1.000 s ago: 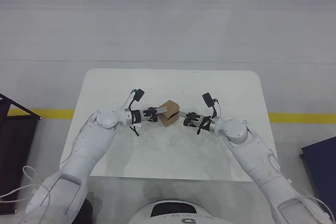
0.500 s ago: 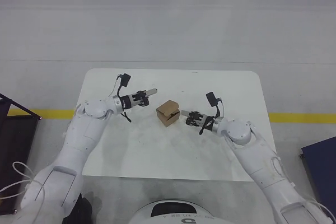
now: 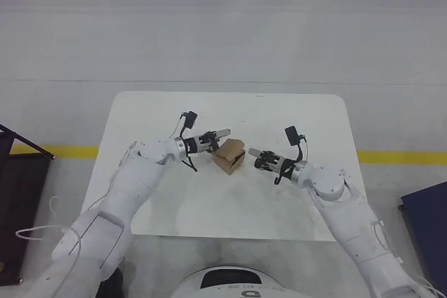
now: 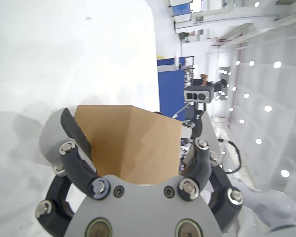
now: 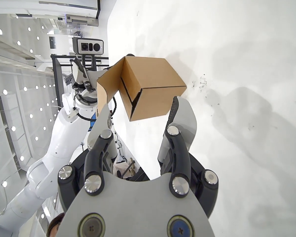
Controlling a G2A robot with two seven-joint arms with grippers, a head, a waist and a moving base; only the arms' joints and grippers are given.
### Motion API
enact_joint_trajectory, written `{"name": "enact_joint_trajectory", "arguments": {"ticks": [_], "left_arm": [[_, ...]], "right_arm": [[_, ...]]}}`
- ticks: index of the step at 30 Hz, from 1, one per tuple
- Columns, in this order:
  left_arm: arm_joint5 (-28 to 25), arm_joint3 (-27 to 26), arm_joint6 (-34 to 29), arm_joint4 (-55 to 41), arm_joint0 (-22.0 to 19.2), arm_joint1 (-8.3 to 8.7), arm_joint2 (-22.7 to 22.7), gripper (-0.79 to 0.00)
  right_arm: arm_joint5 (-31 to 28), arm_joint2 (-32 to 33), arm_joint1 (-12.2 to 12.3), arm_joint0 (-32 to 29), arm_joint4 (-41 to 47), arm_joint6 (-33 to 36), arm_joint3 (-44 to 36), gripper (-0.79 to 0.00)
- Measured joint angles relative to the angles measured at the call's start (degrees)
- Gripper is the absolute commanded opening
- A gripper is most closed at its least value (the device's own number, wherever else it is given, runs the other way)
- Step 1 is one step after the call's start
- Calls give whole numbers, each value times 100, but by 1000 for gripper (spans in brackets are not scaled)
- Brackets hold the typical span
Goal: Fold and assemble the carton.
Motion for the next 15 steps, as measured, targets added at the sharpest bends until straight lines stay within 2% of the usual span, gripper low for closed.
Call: {"name": "enact_joint_trajectory", "arguments": {"ticks": [4, 8, 9, 11, 15], "left_arm": [[-220, 219, -676, -526, 70, 0, -117, 0], [-321, 143, -995, -685, 163, -17, -123, 0], [-332, 110, -1048, -700, 185, -23, -114, 0], [-358, 37, -1062, -652, 234, -38, -71, 0], [-370, -23, -892, -532, 280, -60, -15, 0]], "right_arm": [[-53, 6, 5, 9, 40, 19, 74, -326], [-154, 27, 10, 9, 117, 49, 193, -308], [-185, 35, 11, 6, 147, 56, 222, -299], [-261, 47, 10, 11, 247, 79, 299, -212], [-471, 46, -2, 66, 503, 202, 450, -219]]}}
